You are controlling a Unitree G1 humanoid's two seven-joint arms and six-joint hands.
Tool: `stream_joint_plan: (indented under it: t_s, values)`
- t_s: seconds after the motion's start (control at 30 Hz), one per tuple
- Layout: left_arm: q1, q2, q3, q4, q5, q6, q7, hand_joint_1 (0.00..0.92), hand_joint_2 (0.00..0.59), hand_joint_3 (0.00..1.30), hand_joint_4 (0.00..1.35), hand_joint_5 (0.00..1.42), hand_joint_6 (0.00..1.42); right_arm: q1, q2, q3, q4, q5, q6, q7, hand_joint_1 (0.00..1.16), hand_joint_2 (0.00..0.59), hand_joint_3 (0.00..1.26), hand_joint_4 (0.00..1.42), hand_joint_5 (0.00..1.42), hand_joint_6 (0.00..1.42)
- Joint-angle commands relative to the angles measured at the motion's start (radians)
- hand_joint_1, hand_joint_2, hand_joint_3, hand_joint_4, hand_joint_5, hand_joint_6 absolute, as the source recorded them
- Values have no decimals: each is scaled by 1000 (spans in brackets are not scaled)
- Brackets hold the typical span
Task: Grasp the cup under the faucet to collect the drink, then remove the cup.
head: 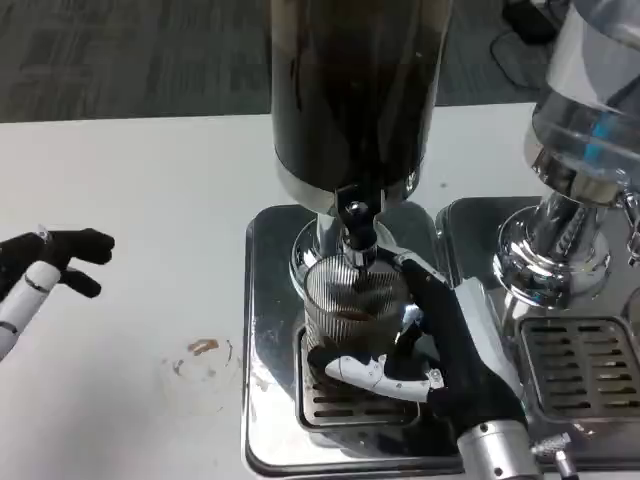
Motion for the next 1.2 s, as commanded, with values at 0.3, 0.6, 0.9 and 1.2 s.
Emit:
stream_joint_plan:
  t_s: [0.3, 0.6, 0.9, 1.2]
  values:
    - [-12, 40, -43, 41, 78, -115, -10, 0, 271, 461, 379, 528, 42, 34, -40, 8, -115, -71, -40, -34, 1003, 174, 331, 477, 768, 1105]
    - [-66, 99, -89, 113, 146, -178, -18, 0, 266, 369, 200, 364, 14, 56, -78, -2, -159, -69, -27, -21, 1003, 174, 331, 483, 771, 1110]
    - [-115, 145, -135, 173, 162, -211, -26, 0, 254, 288, 43, 225, 0, 163, -78, -11, -262, -88, -16, -36, 996, 172, 342, 486, 771, 1115]
    - [-157, 184, -147, 233, 135, -241, -68, 0, 247, 286, 9, 195, 0, 220, -44, -7, -294, -97, -9, -63, 991, 171, 344, 494, 781, 1120]
